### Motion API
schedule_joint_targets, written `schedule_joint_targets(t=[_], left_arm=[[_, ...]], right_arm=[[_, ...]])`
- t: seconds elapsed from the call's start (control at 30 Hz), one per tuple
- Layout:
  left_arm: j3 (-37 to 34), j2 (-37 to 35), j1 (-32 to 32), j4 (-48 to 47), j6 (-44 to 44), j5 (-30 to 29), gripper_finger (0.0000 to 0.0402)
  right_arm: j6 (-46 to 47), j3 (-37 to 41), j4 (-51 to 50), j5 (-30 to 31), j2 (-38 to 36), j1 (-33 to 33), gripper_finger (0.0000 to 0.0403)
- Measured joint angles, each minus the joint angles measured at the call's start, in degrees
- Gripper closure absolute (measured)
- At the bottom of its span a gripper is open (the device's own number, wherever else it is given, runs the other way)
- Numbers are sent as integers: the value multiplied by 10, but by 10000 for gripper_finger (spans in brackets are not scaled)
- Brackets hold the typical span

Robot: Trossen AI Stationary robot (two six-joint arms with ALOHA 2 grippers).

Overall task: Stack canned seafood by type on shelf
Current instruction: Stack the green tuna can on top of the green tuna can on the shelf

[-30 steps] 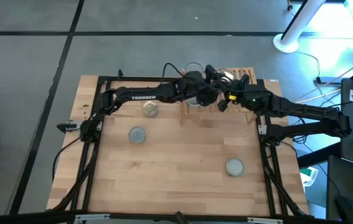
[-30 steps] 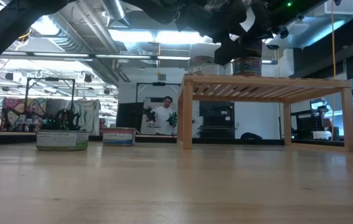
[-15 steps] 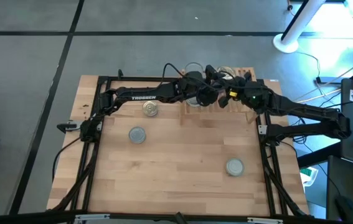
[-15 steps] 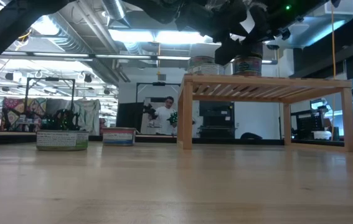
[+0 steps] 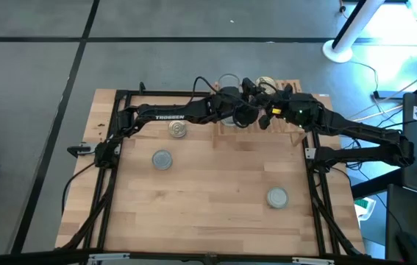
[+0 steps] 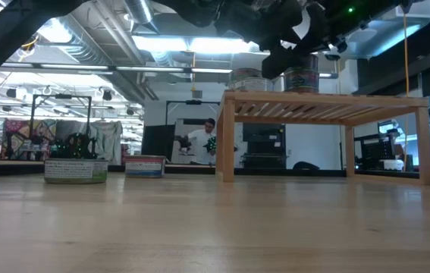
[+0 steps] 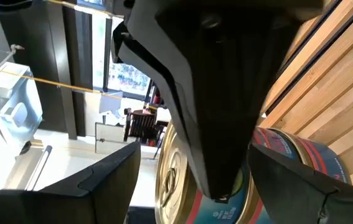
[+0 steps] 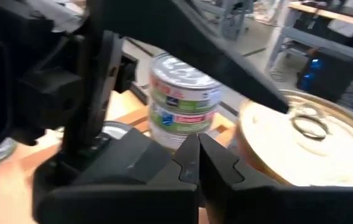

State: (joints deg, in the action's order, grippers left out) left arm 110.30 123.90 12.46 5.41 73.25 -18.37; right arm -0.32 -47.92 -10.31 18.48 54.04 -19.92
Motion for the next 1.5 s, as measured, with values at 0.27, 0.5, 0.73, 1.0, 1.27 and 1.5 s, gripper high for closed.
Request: schedule_joint_targets(t=[0.27,0.5,0.73,1.0,1.27,1.5], left_arm=[[0,0,-30,0,15,-72,107],[0,-1,-65,2,31,-133,107],[0,-1,-105,-26,-1,-239,108],[0,-6,-117,-252,-110,-437,108],[-1,-94,-158,-417,-359,-399,108],[0,-195,-192,-555,-555,-370,108]], right_arm=[[6,0,-5,-48,-37,1,397],[30,0,-23,-114,-91,1,397],[31,0,-54,-243,-100,1,397],[31,0,-59,-339,-102,1,397],[31,0,-64,-341,-103,1,397],[31,0,-64,-337,-103,1,397]])
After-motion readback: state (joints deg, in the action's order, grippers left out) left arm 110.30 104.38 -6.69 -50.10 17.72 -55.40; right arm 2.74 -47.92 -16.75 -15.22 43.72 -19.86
